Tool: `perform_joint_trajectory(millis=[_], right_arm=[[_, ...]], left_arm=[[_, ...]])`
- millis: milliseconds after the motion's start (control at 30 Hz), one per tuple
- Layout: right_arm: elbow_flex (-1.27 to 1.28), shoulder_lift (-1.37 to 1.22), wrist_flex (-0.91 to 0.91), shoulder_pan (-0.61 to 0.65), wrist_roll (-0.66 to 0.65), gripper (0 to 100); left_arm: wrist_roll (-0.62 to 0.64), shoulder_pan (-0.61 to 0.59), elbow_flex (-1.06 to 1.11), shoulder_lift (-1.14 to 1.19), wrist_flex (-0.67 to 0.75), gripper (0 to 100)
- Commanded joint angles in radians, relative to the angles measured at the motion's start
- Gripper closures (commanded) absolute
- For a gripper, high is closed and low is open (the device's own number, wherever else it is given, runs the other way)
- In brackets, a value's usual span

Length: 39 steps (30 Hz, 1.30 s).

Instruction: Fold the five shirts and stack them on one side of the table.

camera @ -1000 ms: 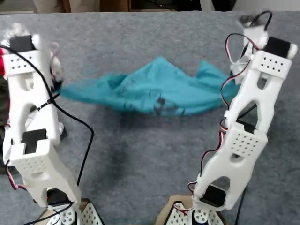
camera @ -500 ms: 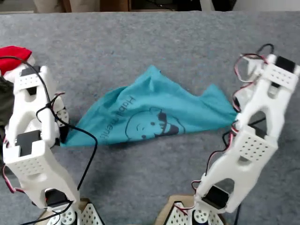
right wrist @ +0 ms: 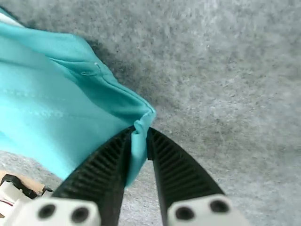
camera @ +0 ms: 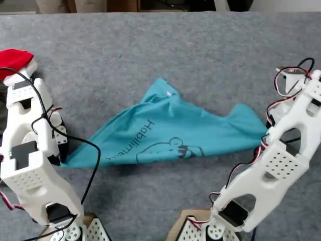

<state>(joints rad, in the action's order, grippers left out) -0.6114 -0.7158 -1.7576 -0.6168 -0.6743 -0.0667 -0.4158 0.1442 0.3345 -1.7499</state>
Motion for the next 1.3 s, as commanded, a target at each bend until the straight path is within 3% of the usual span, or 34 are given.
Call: perform_joint_trajectory(millis=[0,100,267,367,433,533,667,867,1067,1167,1267], right_arm=[[0.028,0.076,0.043,0.007,-0.006,99.4],[0.071,0.076,0.089,0.002,-0.009,99.4],[0.143,0.076,0.169,0.001,-0.009,99.4],[0.176,0.076,0.213,0.002,-0.006,99.4],[0.196,0.076,0.244,0.002,-0.005,99.4],[0.262,0.074,0.333,-0.001,-0.003,99.4],[0.360,0.058,0.468,-0.002,0.048,99.4],[0.374,0.071,0.497,-0.031,0.049,99.4],[0.377,0.071,0.500,-0.031,0.051,99.4],[0.377,0.071,0.502,-0.031,0.052,99.4],[0.377,0.071,0.502,-0.031,0.052,99.4]], left_arm=[[-0.009,-0.002,0.035,-0.051,-0.009,85],[-0.008,-0.009,0.040,-0.053,-0.009,74],[-0.005,0.005,-0.068,-0.166,-0.009,76],[0.018,0.106,-0.186,-0.280,-0.006,77],[0.104,0.229,-0.265,-0.320,0.014,79],[0.299,0.411,-0.341,-0.309,0.130,84],[0.482,0.603,-0.354,-0.226,0.431,92],[0.471,0.787,-0.405,0.002,0.723,91],[0.474,0.859,-0.640,0.246,0.713,86],[0.479,0.882,-0.815,0.349,0.598,79],[0.479,0.899,-0.988,0.450,0.505,80]])
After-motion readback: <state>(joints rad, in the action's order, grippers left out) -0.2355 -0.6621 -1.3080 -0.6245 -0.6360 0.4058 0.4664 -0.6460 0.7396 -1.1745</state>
